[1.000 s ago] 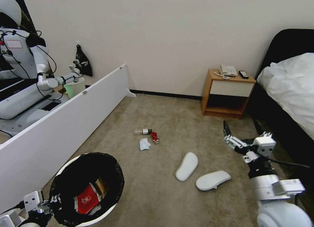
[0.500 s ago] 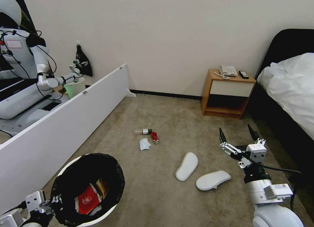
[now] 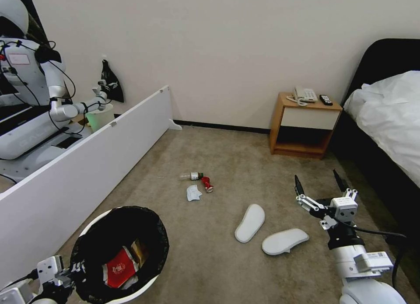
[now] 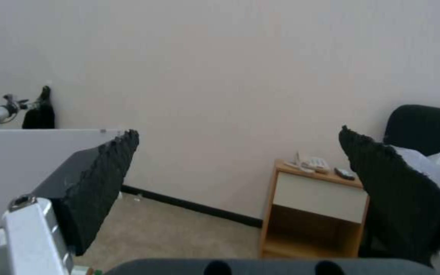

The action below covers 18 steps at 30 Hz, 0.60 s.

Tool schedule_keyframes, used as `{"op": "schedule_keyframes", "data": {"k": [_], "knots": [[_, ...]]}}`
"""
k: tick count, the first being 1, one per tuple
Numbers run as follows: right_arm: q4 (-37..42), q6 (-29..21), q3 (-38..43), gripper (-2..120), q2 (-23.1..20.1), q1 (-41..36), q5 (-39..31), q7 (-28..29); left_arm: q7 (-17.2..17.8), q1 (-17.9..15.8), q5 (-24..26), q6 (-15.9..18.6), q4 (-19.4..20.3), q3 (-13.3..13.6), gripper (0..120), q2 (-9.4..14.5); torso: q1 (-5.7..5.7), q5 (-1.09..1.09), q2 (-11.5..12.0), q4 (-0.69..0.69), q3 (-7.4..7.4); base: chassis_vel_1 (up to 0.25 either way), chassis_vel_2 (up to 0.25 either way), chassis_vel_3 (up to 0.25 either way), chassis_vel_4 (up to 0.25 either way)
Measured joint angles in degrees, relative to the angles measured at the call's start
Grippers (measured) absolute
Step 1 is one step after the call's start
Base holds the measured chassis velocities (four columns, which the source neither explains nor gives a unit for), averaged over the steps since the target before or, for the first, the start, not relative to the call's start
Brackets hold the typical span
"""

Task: Pick up the trash bin and place the garbage on the floor into it.

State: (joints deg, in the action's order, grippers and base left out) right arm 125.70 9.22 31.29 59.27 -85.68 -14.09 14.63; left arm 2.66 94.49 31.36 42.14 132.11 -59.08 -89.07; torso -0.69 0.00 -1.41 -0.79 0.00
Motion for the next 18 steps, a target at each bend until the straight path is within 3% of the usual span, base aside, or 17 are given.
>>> {"op": "schedule_keyframes", "data": {"k": [18], "knots": [[-1.0,1.2,0.4,100,0.8,0.3,0.6,-0.3,-0.5,0.2,-0.4,0.0,-0.2,-0.6,2,-0.1,0.00,0.00,0.0,0.02,0.00,-0.023,-0.025,-0.023,-0.023]]}}
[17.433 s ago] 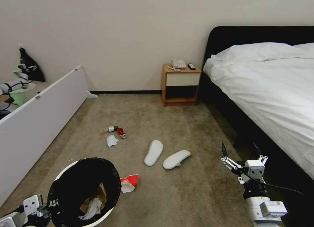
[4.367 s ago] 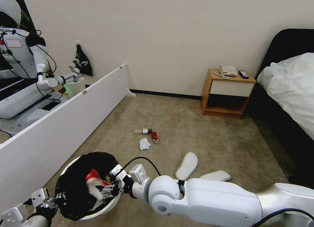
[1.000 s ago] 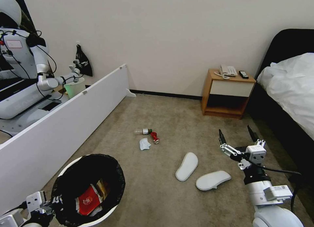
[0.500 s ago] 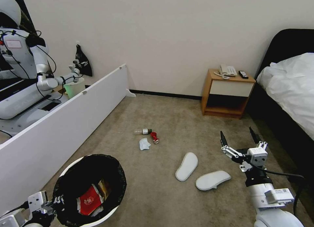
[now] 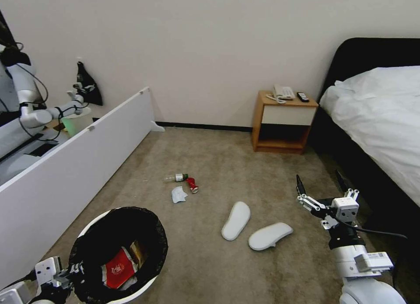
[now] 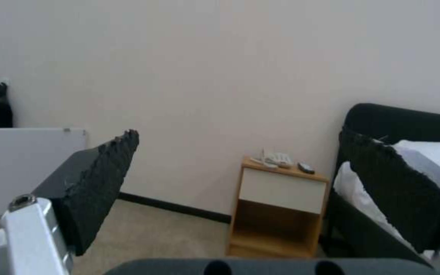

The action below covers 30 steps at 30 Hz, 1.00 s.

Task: Pick up the trash bin and place the garbage on the floor into it.

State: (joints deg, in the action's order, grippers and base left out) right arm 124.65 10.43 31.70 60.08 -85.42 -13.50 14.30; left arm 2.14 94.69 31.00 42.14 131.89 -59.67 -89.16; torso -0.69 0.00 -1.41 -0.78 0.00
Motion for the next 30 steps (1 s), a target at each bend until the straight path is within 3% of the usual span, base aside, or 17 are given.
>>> {"op": "schedule_keyframes", "data": {"k": [15,30], "knots": [[-0.9,1.7,0.0,100,0.3,0.0,0.1,-0.8,0.3,-0.2,0.5,0.0,-0.2,-0.3,2,-0.1,0.00,0.00,0.0,-0.02,0.00,0.000,0.000,0.000,0.000],[-1.5,1.9,0.3,100,0.0,-0.3,0.2,-1.5,1.6,0.2,1.6,0.0,-0.6,-2.2,2,0.2,0.01,0.00,0.0,-0.02,0.00,-0.023,0.021,0.020,-0.027]]}}
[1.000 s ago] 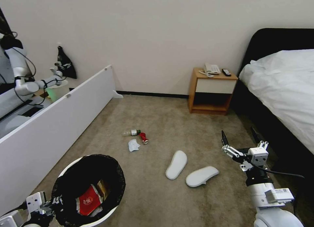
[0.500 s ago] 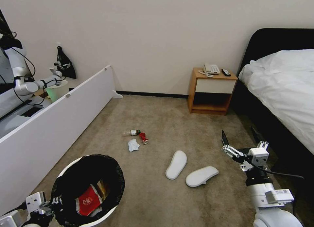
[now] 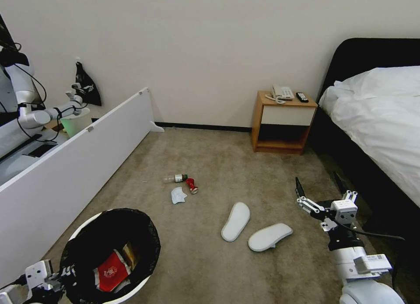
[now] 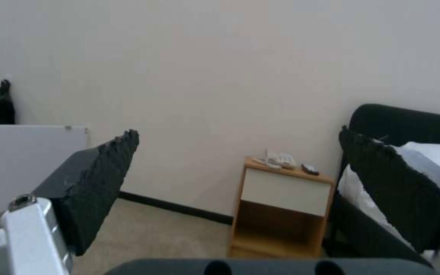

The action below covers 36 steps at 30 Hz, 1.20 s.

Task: Pick up the trash bin and place the garbage on the floor into it.

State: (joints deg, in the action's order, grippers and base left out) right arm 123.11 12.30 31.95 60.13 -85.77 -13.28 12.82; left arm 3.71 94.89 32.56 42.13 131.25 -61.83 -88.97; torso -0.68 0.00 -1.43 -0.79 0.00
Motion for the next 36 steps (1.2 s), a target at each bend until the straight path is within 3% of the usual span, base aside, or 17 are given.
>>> {"op": "schedule_keyframes", "data": {"k": [21,36], "knots": [[-0.6,0.3,-0.3,100,0.1,0.3,0.1,0.4,-0.1,-0.2,0.0,0.0,-0.2,0.2,2,-0.1,-0.02,-0.01,0.0,-0.01,0.01,-0.167,0.165,0.158,-0.162],[-1.4,-0.7,-0.5,100,-0.9,0.8,-1.4,1.6,-0.2,-0.5,-0.1,0.0,-1.0,0.2,2,0.3,-0.01,0.00,0.0,0.01,0.00,-0.007,0.006,0.005,-0.005]]}}
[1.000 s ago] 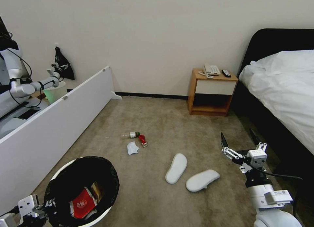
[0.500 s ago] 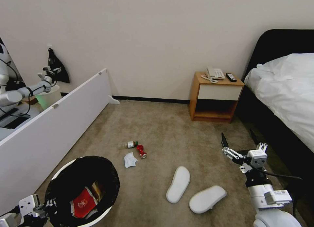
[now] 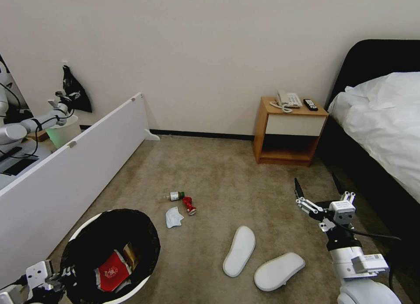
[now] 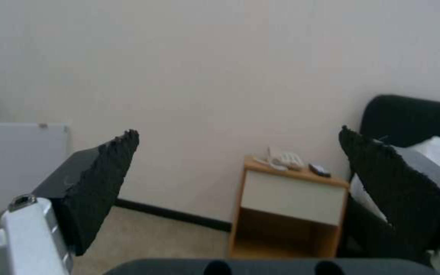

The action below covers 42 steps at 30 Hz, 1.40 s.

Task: Pick up the trash bin and place the garbage on the floor into it.

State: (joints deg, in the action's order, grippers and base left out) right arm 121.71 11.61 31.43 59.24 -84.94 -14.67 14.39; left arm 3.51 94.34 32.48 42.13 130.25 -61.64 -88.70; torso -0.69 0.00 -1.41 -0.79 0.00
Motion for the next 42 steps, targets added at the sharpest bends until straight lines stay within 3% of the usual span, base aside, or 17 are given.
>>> {"op": "schedule_keyframes", "data": {"k": [4,7,8,10,12,14,21,29,42], "knots": [[0.7,-2.2,0.2,100,-0.9,-0.3,-2.8,1.1,0.0,0.0,0.0,0.0,-0.1,-0.1,2,0.2,0.00,0.00,0.0,-0.01,0.00,0.000,0.000,0.000,0.000],[3.3,-10.1,1.8,100,-3.1,-0.9,-13.8,5.0,0.0,0.0,0.0,0.0,-0.5,-0.2,2,0.3,0.00,0.00,0.0,0.00,0.00,0.000,0.000,0.000,0.000],[3.3,-10.1,1.8,100,-3.1,-0.9,-13.8,5.0,0.0,0.0,0.0,0.0,-0.5,-0.2,2,0.3,0.00,0.00,0.0,0.00,0.00,0.000,0.000,0.000,0.000],[4.5,-16.0,3.9,100,-4.5,-1.8,-21.7,8.0,-0.1,0.0,0.0,0.0,-0.7,-0.2,2,0.3,0.00,0.01,0.0,0.00,0.00,0.000,0.000,0.000,0.000],[4.8,-17.9,4.7,100,-5.1,-2.3,-25.1,9.4,-0.1,-0.1,0.0,0.0,-0.8,-0.2,2,0.3,0.00,0.00,0.0,0.00,0.00,0.000,0.000,0.000,0.000],[5.2,-22.6,6.7,100,-6.5,-3.8,-33.4,13.2,-0.1,-0.2,0.0,0.0,-1.0,-0.3,2,0.4,0.00,0.00,0.0,-0.02,0.00,0.000,0.000,0.000,0.000],[4.9,-32.2,8.4,100,-7.7,-5.1,-46.5,20.6,-0.1,-0.4,0.1,0.0,-1.8,-0.4,2,0.7,0.00,-0.01,0.0,-0.01,0.00,0.000,0.000,0.000,0.000],[2.3,-37.3,6.3,100,-6.9,-4.1,-56.4,25.8,-0.2,-1.1,0.2,0.0,-3.3,-0.3,2,1.0,0.00,0.00,0.0,0.00,0.00,0.000,0.000,0.000,0.000],[-6.0,-38.2,0.4,100,-4.7,-2.8,-56.9,26.9,-0.3,-1.8,-0.1,0.0,-4.7,0.3,2,0.8,0.00,0.00,0.0,-0.01,0.00,0.000,0.000,0.000,0.000]]}}
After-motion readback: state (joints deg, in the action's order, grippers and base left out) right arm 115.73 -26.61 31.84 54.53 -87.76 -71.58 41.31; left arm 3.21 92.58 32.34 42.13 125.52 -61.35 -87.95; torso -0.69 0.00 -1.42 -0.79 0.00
